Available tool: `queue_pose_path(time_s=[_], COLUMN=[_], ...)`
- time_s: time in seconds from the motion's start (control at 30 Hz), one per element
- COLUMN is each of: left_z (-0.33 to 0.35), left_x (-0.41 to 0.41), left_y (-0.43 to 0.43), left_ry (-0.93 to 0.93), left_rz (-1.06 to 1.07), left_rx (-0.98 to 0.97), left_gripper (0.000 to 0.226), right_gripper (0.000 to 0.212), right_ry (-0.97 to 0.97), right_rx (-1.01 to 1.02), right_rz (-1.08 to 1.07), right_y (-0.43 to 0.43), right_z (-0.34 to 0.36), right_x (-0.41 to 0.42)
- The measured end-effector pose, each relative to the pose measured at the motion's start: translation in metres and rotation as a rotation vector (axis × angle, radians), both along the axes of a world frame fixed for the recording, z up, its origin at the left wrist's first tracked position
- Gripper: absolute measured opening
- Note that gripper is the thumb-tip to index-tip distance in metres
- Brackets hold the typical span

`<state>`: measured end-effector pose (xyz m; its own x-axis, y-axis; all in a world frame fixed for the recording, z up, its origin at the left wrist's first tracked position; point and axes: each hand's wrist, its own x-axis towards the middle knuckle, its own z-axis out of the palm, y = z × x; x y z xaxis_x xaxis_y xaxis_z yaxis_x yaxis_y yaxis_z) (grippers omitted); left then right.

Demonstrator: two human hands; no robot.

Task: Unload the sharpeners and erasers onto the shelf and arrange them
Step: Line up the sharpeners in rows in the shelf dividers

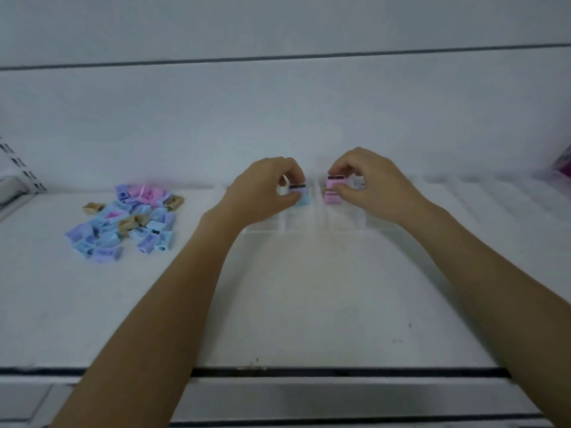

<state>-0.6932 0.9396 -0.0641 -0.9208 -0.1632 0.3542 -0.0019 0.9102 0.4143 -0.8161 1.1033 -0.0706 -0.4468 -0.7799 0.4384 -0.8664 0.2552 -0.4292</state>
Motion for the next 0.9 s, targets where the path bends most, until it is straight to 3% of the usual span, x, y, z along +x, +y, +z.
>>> queue_pose_path(time_s=[0.27,0.53,0.9], left_z=[-0.009,-0.011,-0.010], left_x=[0.001,-0.003,-0.002], left_y=[0.010,0.016,0.017], left_ry=[-0.125,-0.127,-0.111], left_rz=[0.069,0.109,0.129], left_rx=[-0.170,-0.325,-0.347], left_gripper=[0.012,0.018,0.022], right_gripper=[0.007,0.013,0.021], right_ry=[0.106,0.172,0.188], right_rx=[0.265,0.254,0.273], right_rz=[-0.008,-0.070,-0.105], right_y=[0.003,0.004,0.006], right_z=[-0.006,-0.007,-0.007], right_x=[0.008,0.011,0.011])
